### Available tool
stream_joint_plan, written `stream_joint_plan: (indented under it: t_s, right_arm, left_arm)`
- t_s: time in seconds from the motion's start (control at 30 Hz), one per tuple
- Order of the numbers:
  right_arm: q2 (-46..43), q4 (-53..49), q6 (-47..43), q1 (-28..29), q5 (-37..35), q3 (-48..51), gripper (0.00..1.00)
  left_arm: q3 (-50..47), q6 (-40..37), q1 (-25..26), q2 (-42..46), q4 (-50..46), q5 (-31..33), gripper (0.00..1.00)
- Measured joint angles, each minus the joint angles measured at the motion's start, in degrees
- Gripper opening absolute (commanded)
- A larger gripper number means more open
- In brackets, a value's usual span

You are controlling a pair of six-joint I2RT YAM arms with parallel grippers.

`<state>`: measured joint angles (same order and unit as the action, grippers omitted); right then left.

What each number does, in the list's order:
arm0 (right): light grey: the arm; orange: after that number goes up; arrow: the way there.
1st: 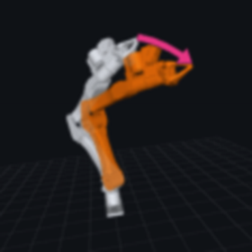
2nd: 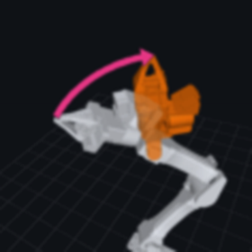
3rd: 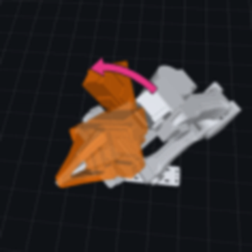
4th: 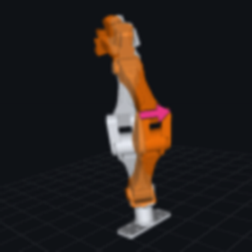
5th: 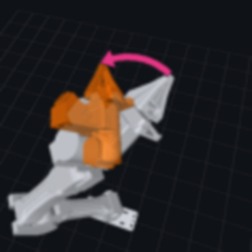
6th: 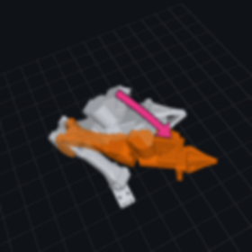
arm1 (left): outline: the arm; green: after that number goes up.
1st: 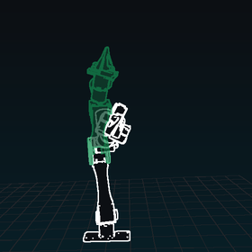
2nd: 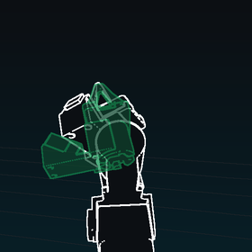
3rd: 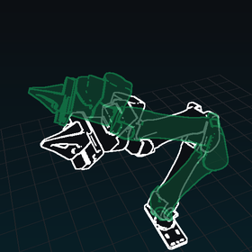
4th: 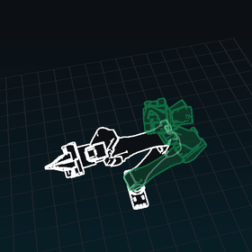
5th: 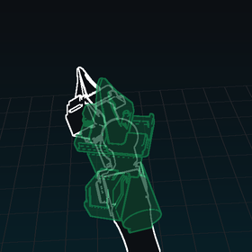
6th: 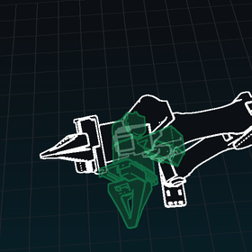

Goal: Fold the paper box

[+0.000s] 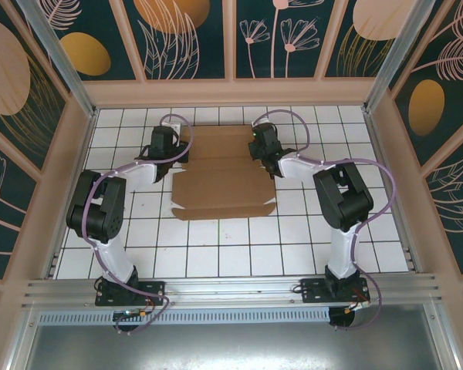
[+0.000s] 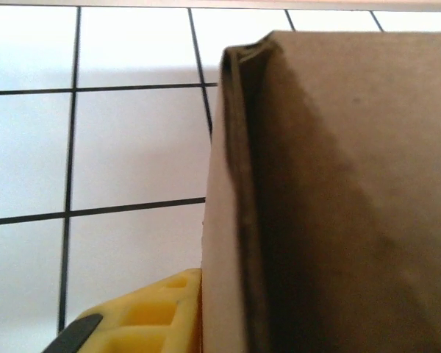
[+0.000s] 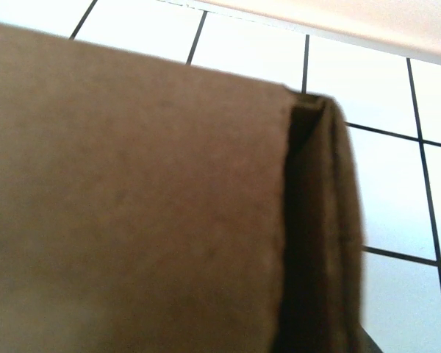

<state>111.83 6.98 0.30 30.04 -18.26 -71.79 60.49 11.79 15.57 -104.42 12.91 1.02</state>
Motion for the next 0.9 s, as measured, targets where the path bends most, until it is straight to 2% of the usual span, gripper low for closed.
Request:
stream_joint_plan:
  t_s: [0.23, 0.5, 0.7, 0.83, 0.9]
  right_arm:
    - [-1.51, -2.91, 6.1, 1.44, -1.42, 0.52, 0.0]
    - [-2.19, -6.88, 13.09, 4.48, -7.04, 0.24, 0.0]
    - [-2.4, -6.86, 14.93, 4.7, -8.83, 0.85, 0.0]
    - [-5.22, -3.23, 14.67, 3.43, -8.85, 5.86, 0.0]
    - [-7.21, -0.68, 14.01, 2.16, -8.09, 9.18, 0.0]
  left_arm:
    - [0.72, 1.79, 1.9, -0.07, -1.66, 7.19, 0.12]
    - [3.5, 3.89, 3.37, -1.64, -4.35, 13.27, 0.07]
    - [2.47, 5.77, 3.5, -1.6, -2.12, 12.02, 0.25]
    - [-1.07, 8.04, 3.08, -0.63, 3.02, 7.65, 0.5]
    - [-1.95, 8.76, 3.08, -0.5, 4.57, 4.83, 0.57]
